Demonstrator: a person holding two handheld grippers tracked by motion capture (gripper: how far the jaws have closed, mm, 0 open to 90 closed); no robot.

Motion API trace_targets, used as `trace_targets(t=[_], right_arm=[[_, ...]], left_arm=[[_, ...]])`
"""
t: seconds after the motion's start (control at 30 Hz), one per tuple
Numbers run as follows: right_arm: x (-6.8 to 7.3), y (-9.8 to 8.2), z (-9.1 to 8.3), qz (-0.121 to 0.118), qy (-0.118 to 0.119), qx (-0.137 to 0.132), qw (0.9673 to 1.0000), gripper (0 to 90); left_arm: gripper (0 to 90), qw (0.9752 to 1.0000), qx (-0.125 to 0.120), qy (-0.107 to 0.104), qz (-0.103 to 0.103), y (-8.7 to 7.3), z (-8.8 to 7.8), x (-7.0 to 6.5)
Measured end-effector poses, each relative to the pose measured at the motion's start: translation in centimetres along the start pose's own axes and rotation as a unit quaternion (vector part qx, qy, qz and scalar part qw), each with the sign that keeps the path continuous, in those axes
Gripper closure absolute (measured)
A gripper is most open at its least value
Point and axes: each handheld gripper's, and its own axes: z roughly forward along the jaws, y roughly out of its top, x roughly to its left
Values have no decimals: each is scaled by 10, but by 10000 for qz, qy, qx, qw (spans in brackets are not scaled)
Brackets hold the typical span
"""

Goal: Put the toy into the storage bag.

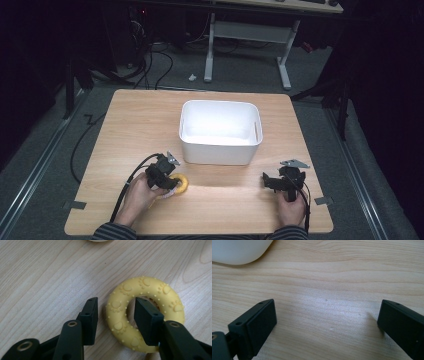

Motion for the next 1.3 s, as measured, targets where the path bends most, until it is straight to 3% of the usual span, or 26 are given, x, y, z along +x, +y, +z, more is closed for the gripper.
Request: trace_targets(t=[0.33,0.7,1.07,1.3], right_arm=[[0,0,0,0,-5,9,10000,20],[0,0,0,3,-2,-1,10000,20],[0,0,0,2,-7,9,10000,20],[0,0,0,5,-3,14,10000,20]], left_arm=[[641,9999,48,-106,41,0,1,0],[665,9998,9,-164,77,-1,-2,1],[672,9991,-194,-361,-47,-6,-25,10],[673,9992,-211,-340,-42,-5,-41,14]])
